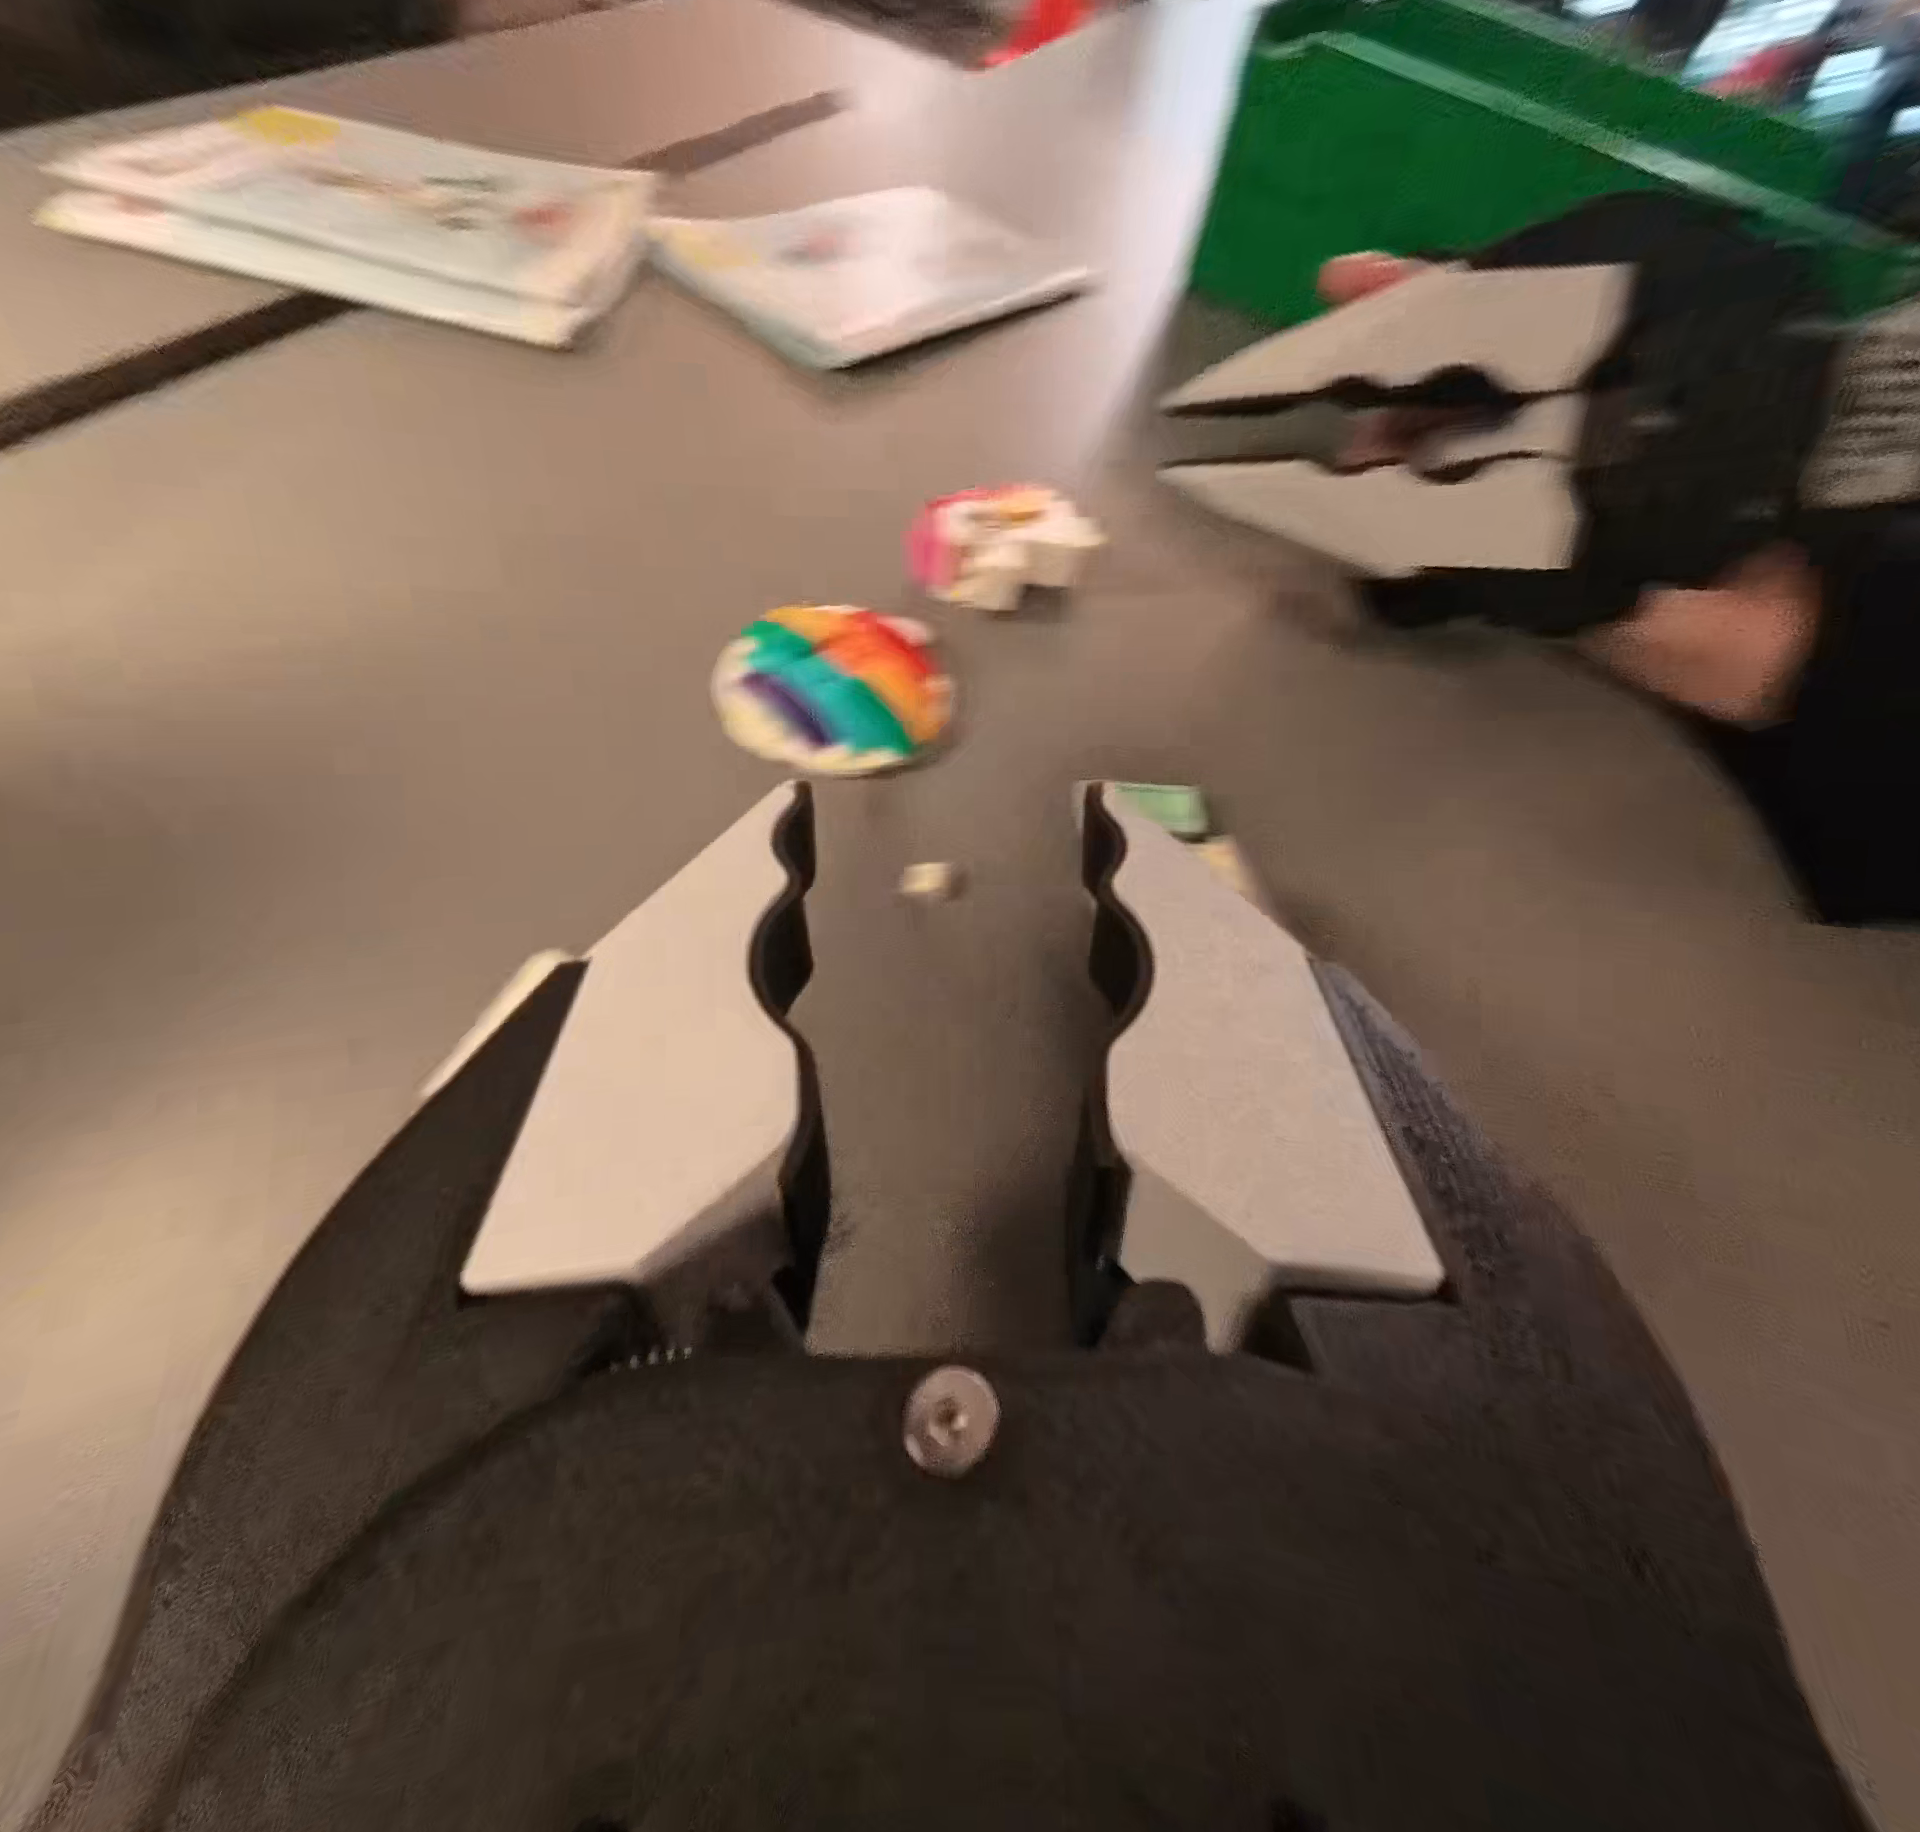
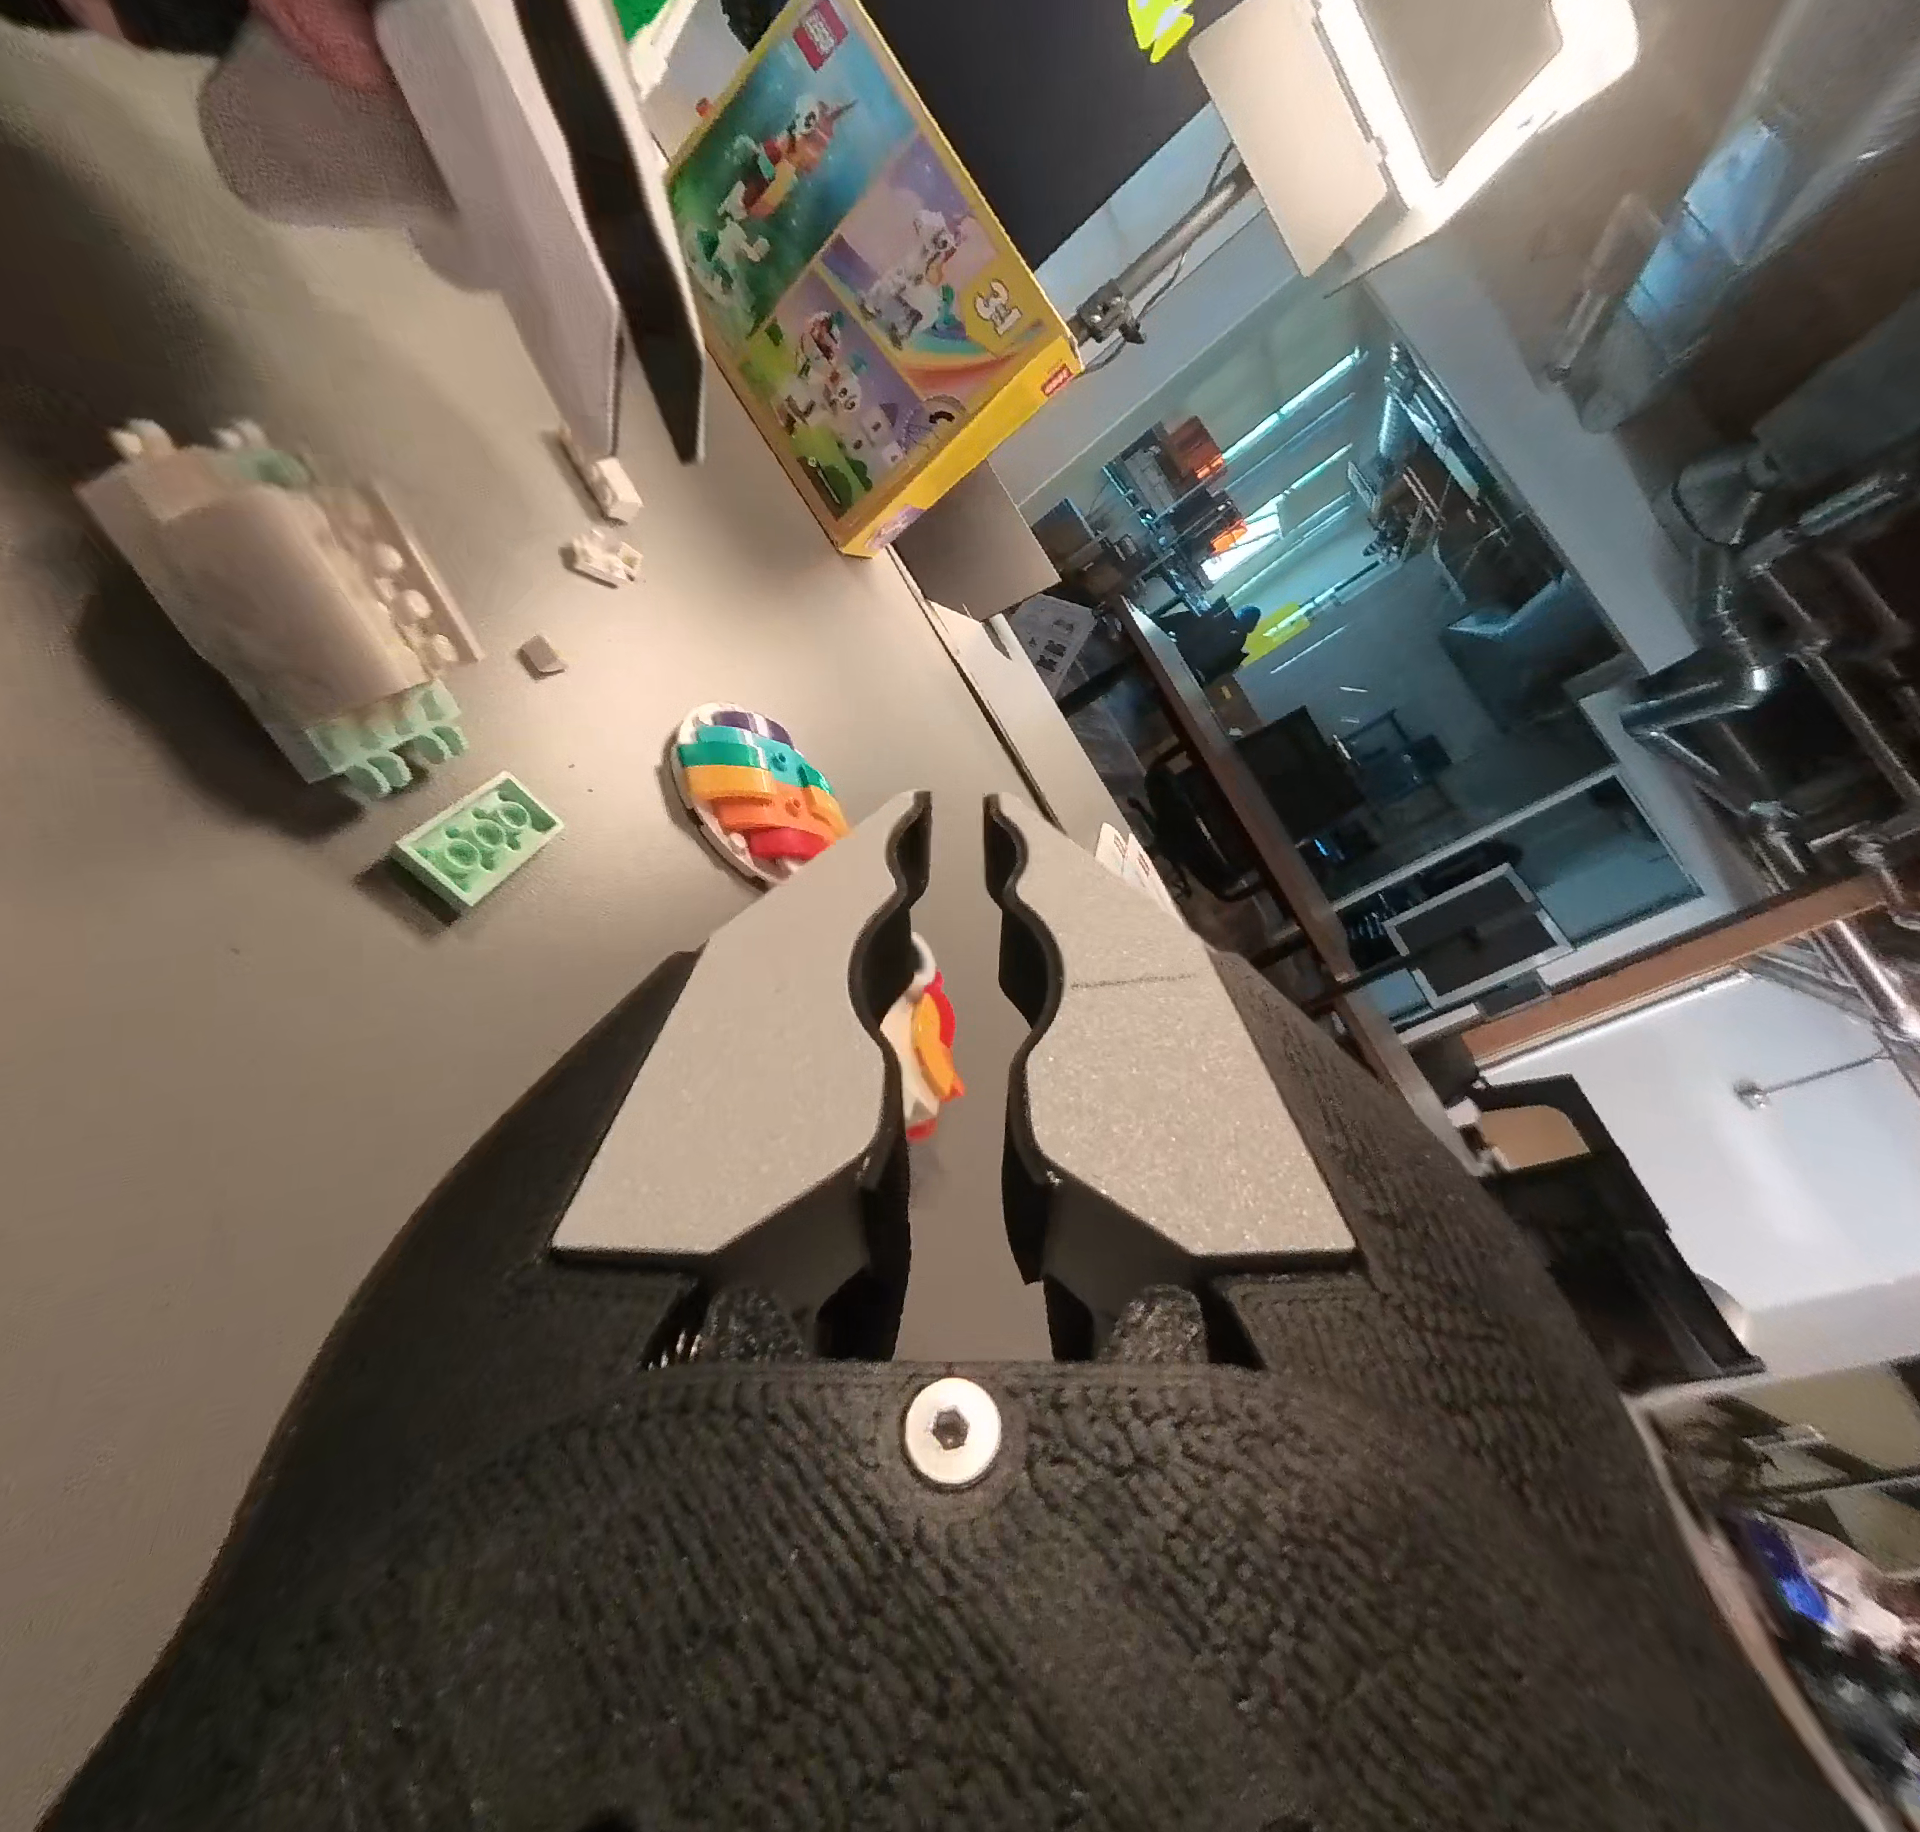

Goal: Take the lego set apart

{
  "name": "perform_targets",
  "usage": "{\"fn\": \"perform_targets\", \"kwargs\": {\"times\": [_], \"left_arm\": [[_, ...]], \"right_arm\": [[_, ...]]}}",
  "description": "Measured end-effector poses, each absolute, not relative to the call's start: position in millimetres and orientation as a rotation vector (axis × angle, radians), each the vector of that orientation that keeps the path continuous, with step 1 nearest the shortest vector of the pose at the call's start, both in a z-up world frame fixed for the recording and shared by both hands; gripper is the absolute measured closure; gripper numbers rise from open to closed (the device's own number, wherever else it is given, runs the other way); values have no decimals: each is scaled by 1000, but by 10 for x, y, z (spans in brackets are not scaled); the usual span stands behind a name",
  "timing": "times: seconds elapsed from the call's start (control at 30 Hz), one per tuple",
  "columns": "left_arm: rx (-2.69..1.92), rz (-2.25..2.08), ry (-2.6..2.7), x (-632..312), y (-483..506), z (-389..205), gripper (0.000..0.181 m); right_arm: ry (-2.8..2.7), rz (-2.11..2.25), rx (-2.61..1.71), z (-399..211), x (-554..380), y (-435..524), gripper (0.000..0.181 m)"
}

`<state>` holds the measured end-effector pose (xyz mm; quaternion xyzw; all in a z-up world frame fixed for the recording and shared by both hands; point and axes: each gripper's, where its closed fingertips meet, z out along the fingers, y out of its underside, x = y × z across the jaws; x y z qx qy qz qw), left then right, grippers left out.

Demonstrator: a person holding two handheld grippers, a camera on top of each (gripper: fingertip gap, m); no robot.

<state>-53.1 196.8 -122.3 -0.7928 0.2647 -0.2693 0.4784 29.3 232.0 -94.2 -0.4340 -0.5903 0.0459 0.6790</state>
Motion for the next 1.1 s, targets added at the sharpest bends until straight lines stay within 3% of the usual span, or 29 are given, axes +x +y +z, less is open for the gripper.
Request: {"fn": "perform_targets", "kwargs": {"times": [0.03, 0.27, 0.37, 0.53, 0.77, 0.97, 1.1], "left_arm": [[-1925, -750, 699, -390, 1876, -1210, 129], [-2076, -1008, 990, -42, 1448, -1544, 121], [-2084, -921, 1087, -45, 1411, -1638, 141], [-2002, -665, 1133, -120, 1555, -1637, 143], [-1626, -332, 1200, -33, 1694, -1323, 144], [-1494, -249, 1315, 73, 1601, -1339, 144], [-1362, -205, 1233, 84, 1599, -1080, 146]], "right_arm": [[-1331, 147, -978, -940, 281, 2285, 173], [-1400, 655, -1100, -982, 183, 1951, 166], [-1377, 705, -1151, -984, 179, 1974, 162], [-1199, 574, -1268, -919, 373, 2375, 159], [-1294, 1060, -1371, -957, 247, 1990, 142], [-1529, 1058, -1284, -1113, 140, 1627, 138], [-1393, 1315, -1385, -992, 114, 1610, 131]]}}
